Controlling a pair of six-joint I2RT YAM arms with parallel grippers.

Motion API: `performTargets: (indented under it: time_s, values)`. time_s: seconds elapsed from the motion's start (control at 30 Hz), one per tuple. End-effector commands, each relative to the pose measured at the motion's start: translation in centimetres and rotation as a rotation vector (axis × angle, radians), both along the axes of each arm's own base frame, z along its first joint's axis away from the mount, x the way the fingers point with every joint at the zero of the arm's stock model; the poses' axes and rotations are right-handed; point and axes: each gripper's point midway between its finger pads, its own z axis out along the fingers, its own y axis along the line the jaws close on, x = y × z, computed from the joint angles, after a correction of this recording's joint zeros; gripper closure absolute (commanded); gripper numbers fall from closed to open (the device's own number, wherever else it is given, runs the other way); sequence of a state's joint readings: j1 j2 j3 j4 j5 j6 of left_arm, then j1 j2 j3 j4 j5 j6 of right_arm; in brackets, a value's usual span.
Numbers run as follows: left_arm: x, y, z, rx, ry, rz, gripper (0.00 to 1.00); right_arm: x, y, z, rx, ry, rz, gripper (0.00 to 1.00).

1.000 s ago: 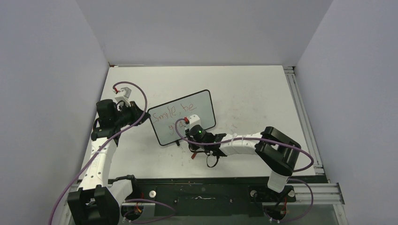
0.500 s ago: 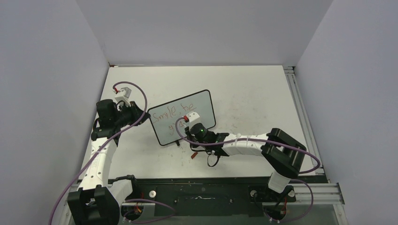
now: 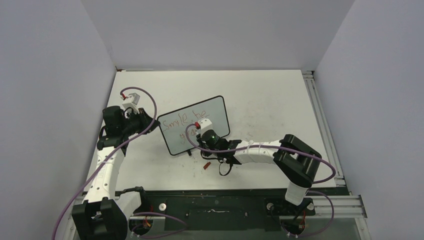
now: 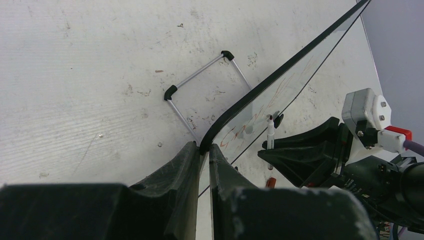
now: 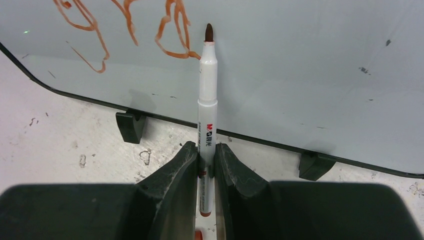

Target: Write a sentence on the whiteboard

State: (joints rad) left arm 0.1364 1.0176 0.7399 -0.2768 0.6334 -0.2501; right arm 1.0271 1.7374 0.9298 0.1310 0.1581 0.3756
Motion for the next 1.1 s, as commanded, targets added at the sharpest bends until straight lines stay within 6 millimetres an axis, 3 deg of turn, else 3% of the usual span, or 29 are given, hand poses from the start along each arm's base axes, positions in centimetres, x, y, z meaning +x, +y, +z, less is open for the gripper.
performTargets:
  time_s: [0.0,0.27,0.77,1.07]
  values:
    - [-0.3,-0.8,0.3,-0.008,0.005,-0.038,0.91,1.1,0.9,1.2,0.031,-0.019,-0.016,0.95]
    - [-0.3,-0.9,0.3,-0.007,0.005,-0.038,0.91,1.3,1.0,0.9,0.026,-0.007,-0.019,0.95]
    - [-0.3,-0.8,0.4,-0.006,0.001,-0.038,0.91,2.2,-0.8,0.2,0.013,0.021,-0.082,0.95]
    - [-0.3,-0.8,0.4,-0.005,0.001,-0.037,0.91,2.1,-0.7,2.2,0.045,-0.02,-0.063,0.95]
